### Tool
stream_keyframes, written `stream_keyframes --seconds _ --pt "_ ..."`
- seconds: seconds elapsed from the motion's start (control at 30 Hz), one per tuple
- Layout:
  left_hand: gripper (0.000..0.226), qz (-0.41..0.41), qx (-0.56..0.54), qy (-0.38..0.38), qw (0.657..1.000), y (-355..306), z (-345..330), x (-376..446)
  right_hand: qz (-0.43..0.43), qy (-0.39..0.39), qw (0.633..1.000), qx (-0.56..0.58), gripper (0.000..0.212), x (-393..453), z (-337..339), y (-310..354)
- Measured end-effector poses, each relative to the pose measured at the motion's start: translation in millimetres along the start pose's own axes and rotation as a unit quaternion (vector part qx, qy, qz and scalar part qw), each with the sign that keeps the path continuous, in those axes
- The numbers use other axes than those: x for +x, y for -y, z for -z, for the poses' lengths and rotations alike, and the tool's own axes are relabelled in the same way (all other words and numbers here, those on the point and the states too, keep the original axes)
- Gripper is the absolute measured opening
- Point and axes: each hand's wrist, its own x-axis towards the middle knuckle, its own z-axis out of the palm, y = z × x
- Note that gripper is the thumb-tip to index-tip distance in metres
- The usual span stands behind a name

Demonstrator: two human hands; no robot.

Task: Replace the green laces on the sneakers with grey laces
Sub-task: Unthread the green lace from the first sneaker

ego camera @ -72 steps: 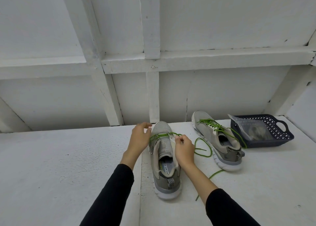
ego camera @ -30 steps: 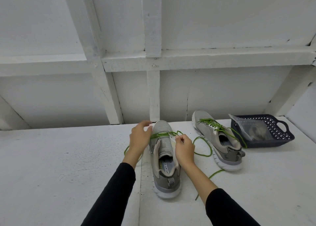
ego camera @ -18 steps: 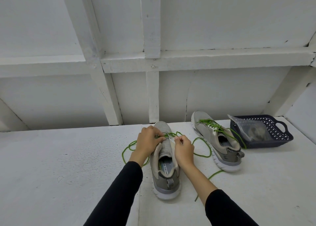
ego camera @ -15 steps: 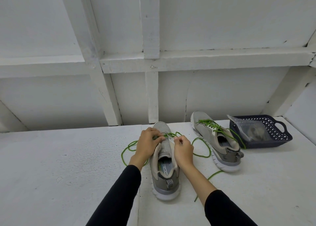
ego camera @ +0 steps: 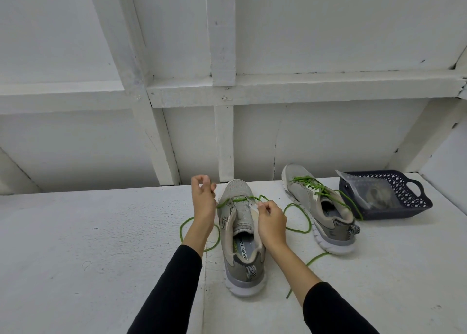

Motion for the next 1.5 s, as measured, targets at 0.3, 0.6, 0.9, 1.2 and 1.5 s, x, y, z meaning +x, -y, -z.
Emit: stream_keyframes --seconds 0.3,0.6,0.9,1.2,1.5 --pt "0.01 -0.005 0.369 0.055 0.928 39 42 7 -0.005 -0.008 1.0 0.007 0.029 1 -2 -2" --pt "0.024 -0.137 0.441 0.037 0.886 34 24 -13 -0.004 -0.009 1.0 0.003 0.028 2 -1 -2" --pt "0.023 -0.114 0.504 0.07 0.854 41 23 -6 -0.006 -0.002 1.0 0.01 0.028 0 1 0" --pt "0.016 -0.116 0.397 0.108 0.904 39 31 -1 -0.003 -0.002 1.0 0.014 0.028 -1 0 2" --pt "0.01 -0.116 0.399 0.1 0.904 38 24 -1 0.006 0.011 1.0 0.007 0.019 -4 3 3"
